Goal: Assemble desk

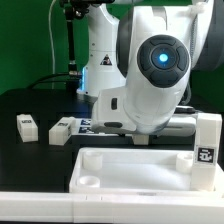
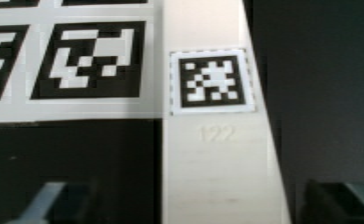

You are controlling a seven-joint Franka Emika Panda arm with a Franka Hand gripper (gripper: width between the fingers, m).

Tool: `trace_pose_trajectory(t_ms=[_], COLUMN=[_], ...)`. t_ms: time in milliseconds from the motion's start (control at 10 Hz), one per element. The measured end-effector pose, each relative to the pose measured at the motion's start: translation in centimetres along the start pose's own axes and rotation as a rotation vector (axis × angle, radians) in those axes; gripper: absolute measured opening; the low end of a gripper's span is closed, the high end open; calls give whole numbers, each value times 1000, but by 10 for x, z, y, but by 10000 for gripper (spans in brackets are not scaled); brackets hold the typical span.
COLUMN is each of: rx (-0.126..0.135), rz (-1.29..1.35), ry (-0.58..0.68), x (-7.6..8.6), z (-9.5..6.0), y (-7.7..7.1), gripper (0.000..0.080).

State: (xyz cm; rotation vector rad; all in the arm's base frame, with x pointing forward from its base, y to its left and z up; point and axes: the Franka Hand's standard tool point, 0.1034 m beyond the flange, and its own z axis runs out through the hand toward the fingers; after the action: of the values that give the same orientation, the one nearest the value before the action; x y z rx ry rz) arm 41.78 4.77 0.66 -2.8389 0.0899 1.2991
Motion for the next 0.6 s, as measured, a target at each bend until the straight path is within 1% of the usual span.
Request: trace_pose_trajectory(t_ms=[100,200,300,600], rx=[0,0,0,-1], rz=[0,0,0,-3], ry=[0,0,0,6], x=[0,0,0,0], z=[0,0,0,-2], y=[0,0,0,2], gripper=[415,415,288,288])
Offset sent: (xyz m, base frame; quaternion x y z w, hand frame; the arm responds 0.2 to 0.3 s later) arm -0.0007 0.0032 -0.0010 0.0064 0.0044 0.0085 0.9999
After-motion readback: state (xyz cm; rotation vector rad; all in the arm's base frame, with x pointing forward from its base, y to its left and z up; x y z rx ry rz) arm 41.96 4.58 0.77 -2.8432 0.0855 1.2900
